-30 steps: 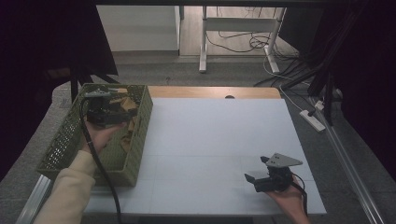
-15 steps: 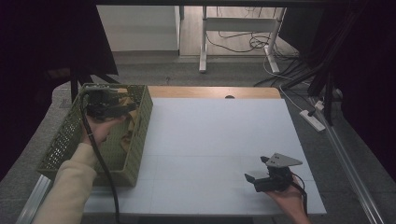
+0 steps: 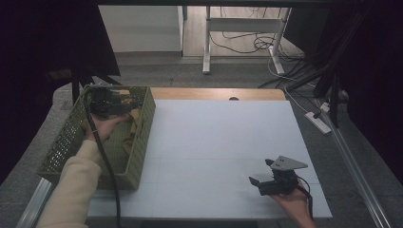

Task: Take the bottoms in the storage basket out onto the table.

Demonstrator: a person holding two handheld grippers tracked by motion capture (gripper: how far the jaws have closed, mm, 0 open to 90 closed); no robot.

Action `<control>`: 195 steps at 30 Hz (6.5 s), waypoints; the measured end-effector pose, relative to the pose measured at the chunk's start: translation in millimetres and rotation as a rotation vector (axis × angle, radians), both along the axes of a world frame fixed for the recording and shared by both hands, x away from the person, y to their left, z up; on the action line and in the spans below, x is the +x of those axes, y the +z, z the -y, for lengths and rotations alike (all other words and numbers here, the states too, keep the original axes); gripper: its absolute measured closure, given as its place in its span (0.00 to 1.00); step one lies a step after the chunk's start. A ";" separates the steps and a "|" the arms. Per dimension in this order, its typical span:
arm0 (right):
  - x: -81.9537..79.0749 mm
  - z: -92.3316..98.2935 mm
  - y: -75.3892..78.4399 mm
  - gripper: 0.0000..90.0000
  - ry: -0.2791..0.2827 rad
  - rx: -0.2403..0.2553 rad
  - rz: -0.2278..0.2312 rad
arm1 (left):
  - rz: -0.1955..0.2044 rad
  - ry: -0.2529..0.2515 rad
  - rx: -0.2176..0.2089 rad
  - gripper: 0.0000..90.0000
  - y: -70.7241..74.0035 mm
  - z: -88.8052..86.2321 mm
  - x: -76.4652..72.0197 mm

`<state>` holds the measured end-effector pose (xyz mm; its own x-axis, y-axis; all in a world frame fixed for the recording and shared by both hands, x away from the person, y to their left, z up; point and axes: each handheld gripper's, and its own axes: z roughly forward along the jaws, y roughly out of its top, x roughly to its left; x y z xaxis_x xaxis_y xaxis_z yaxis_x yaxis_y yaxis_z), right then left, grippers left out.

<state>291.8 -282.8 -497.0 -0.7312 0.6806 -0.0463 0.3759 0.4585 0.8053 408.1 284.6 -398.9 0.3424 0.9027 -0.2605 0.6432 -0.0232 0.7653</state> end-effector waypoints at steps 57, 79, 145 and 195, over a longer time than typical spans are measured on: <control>3.7 1.5 -6.0 0.08 -0.015 -0.019 -0.029 | -0.141 0.096 0.032 0.15 -46.2 -10.4 62.9; 4.1 0.5 -7.4 0.08 -0.010 -0.031 -0.035 | -0.223 0.116 0.011 0.11 -70.2 -16.5 70.6; 3.7 -2.3 -10.0 0.08 0.006 -0.069 -0.042 | -0.458 0.032 0.129 0.18 -118.2 -11.0 83.3; 3.3 -3.0 -10.1 0.08 0.006 -0.079 -0.039 | -0.238 0.054 0.140 0.90 -72.3 -13.4 64.1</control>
<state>295.1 -279.8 -507.1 -0.7374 0.6717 -0.0709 0.4037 0.5224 0.7511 472.2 298.1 -471.2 0.2370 0.9509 -0.1990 0.8078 -0.0791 0.5841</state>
